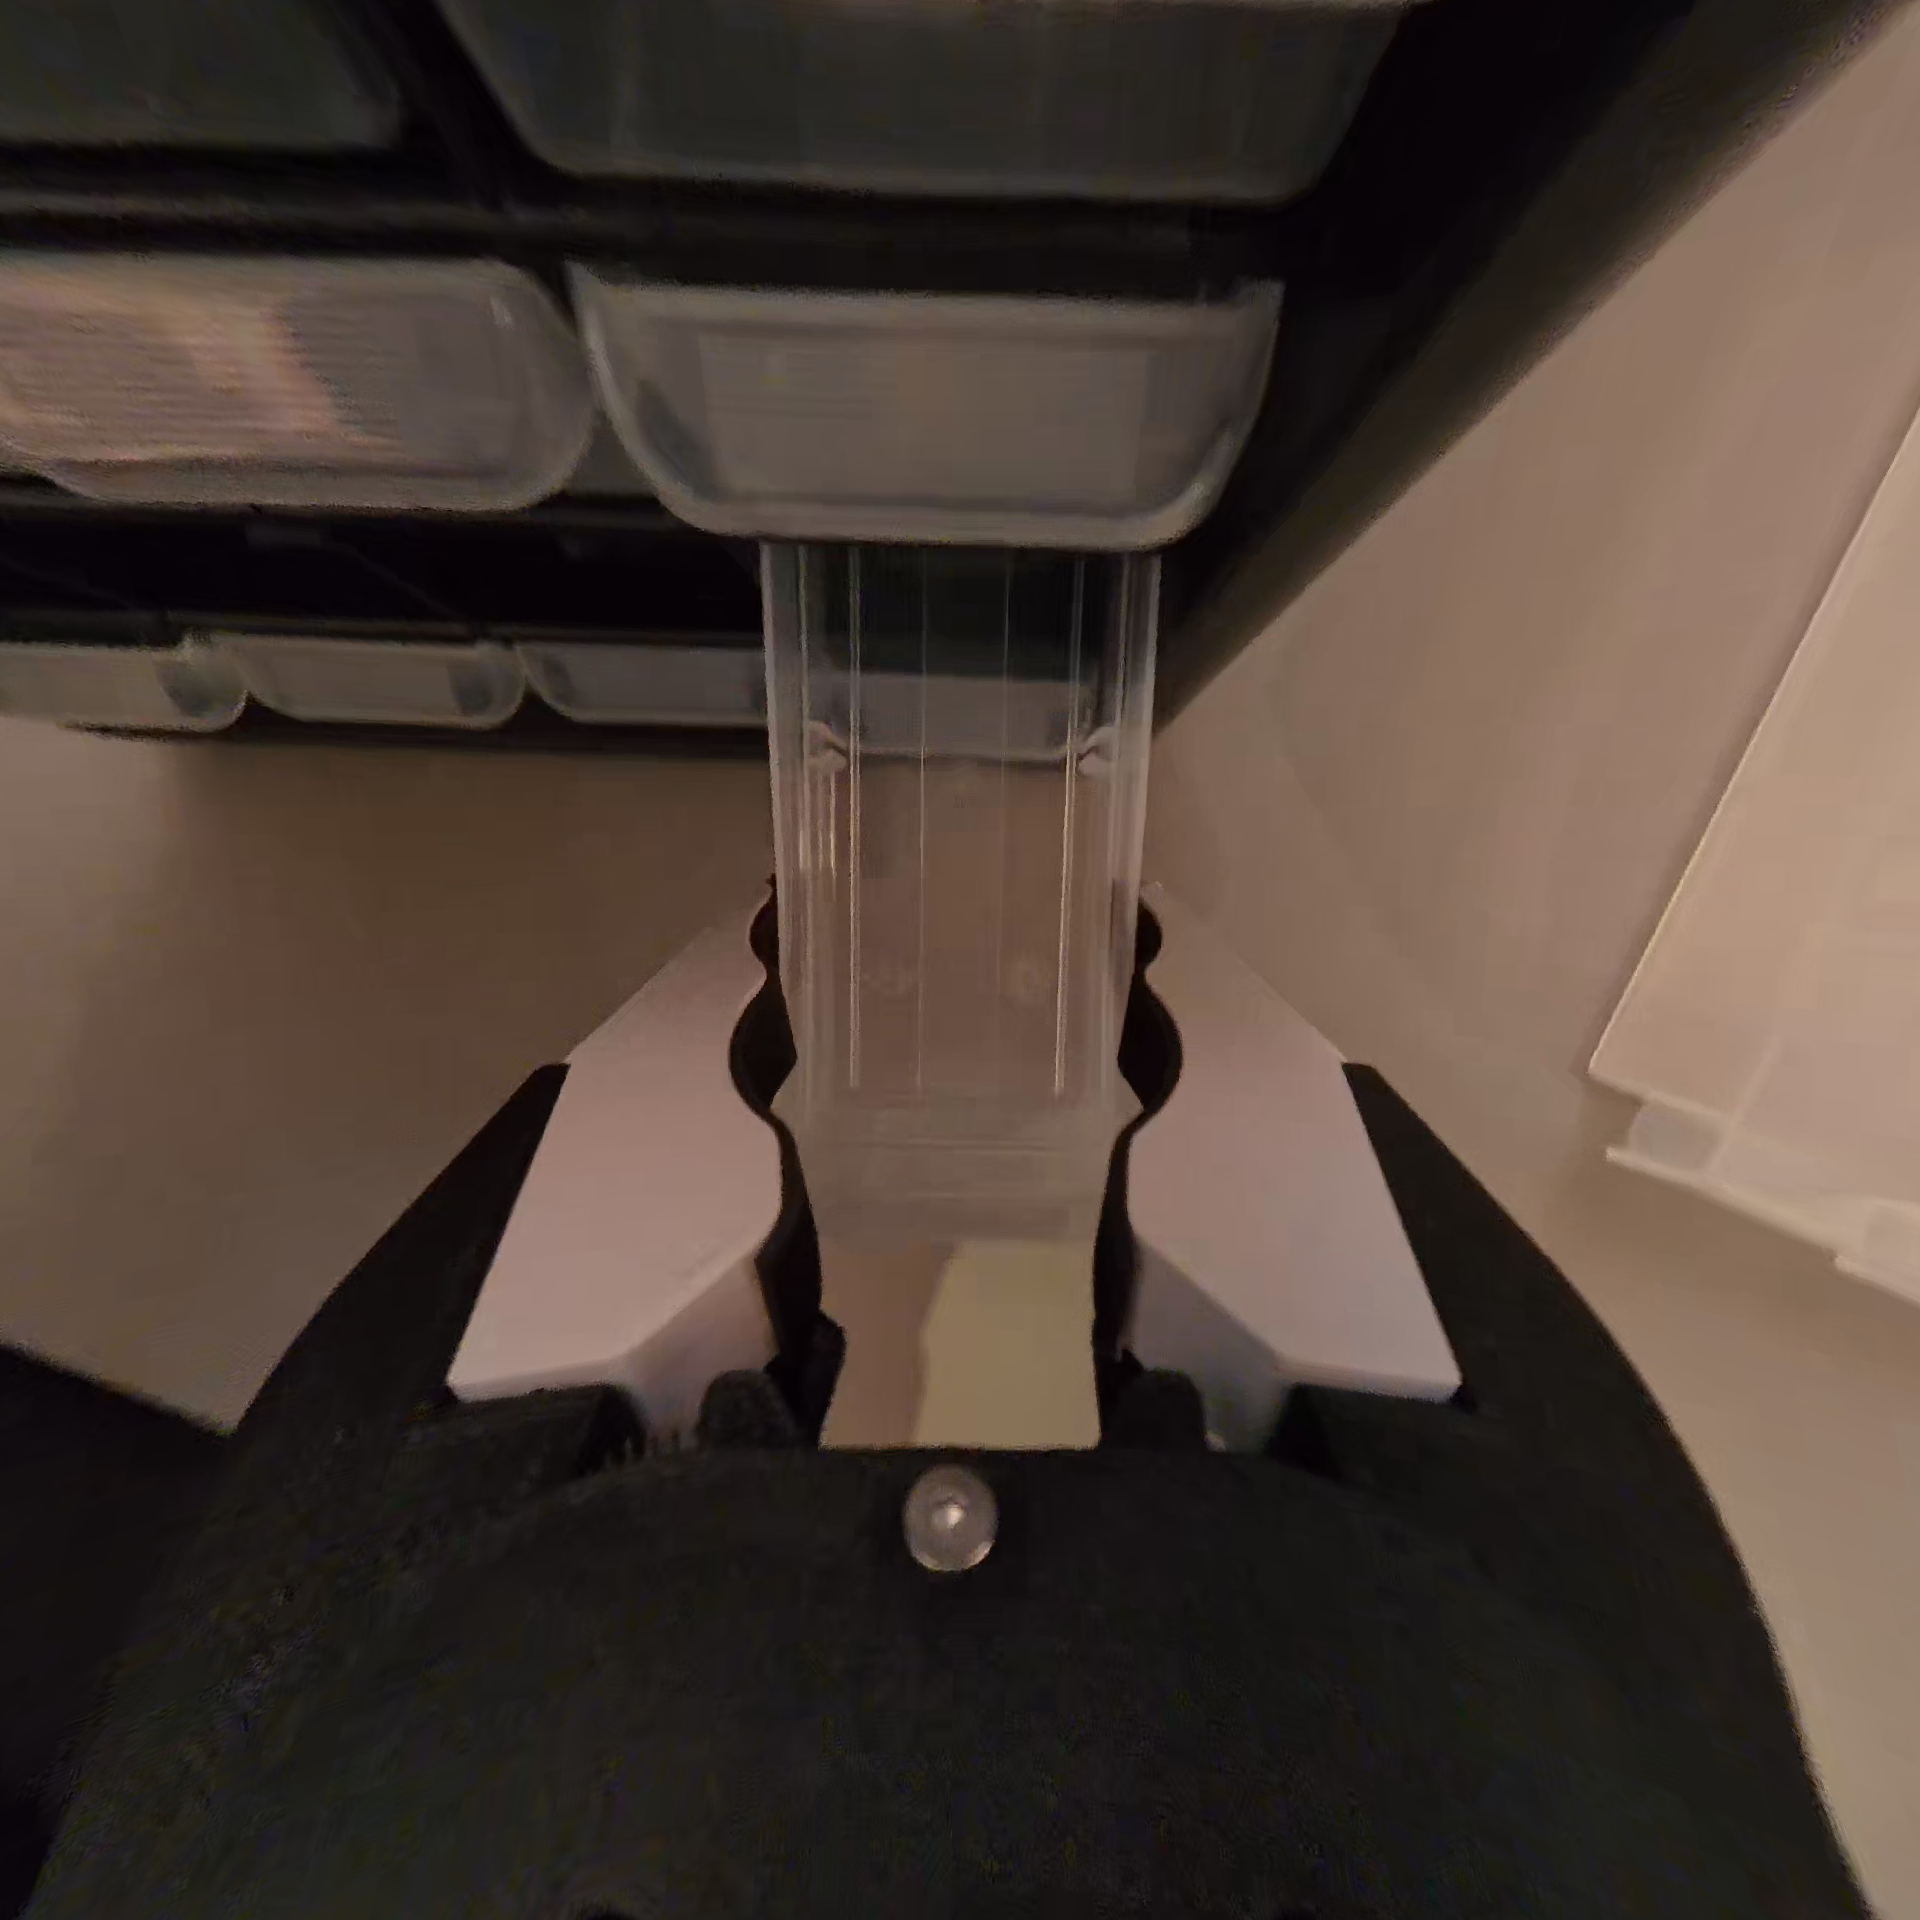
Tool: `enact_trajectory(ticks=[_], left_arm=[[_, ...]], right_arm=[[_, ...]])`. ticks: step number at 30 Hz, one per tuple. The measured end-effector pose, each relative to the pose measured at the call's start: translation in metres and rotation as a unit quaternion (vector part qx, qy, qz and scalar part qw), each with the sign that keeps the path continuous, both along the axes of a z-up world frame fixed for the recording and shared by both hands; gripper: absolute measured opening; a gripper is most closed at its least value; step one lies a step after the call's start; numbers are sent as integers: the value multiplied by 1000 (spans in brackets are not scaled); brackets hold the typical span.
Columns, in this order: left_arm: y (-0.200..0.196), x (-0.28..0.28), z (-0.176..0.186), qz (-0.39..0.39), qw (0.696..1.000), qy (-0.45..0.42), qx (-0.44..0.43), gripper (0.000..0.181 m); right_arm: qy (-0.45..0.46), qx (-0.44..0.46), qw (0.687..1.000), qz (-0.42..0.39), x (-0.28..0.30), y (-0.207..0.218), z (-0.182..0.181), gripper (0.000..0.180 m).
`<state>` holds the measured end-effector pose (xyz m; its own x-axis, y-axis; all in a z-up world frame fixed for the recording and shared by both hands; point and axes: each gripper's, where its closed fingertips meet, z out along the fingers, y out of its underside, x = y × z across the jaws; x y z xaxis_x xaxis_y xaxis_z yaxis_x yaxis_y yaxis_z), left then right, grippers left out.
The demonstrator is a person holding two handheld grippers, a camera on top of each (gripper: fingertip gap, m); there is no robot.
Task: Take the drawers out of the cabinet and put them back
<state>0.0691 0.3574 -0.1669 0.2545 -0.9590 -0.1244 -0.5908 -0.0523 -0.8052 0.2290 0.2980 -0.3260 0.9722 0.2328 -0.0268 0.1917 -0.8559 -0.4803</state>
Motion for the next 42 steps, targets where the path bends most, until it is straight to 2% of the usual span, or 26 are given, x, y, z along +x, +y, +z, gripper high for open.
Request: enact_trajectory(ticks=[1,3,7,12,15,18,22,24,27,28,35,36,38,40,42], left_arm=[[0,0,0,0,1000,1,1,20],[0,1,0,0,1000,2,2,19],[0,1,-1,1,1000,4,0,19],[-1,1,-1,-1,1000,6,-3,19],[0,1,-2,2,1000,8,-6,17],[2,-1,-3,-1,1000,18,-5,13],[2,-1,-4,-2,1000,25,-3,8],[2,-1,-4,-3,1000,21,-4,8],[1,-1,-4,-4,1000,23,-5,8],[2,-1,-4,-4,1000,26,-4,7],[1,-4,-5,-14,1000,21,-5,16],[1,-7,-4,-16,1000,21,1,29],[12,-28,6,14,998,21,65,47],[18,-66,22,53,990,26,132,43],[17,-112,20,71,985,53,148,39]], right_arm=[[-2,25,1000,2,-1,7,3,63],[-1,45,999,13,-4,11,7,73],[-39,43,994,91,0,-14,13,88],[-101,58,977,179,25,-38,12,85],[-138,88,968,192,37,-23,8,75],[-138,134,964,182,33,1,17,61],[-159,151,961,166,28,30,19,61],[-139,163,967,139,24,46,16,63],[-90,175,976,91,21,65,12,76],[-74,174,978,84,19,67,10,74],[-35,190,978,82,10,66,5,75],[-37,187,978,87,10,65,3,76],[-39,186,977,93,11,63,0,77],[-33,189,976,101,9,62,-2,76],[-25,187,977,101,9,63,-5,76]])
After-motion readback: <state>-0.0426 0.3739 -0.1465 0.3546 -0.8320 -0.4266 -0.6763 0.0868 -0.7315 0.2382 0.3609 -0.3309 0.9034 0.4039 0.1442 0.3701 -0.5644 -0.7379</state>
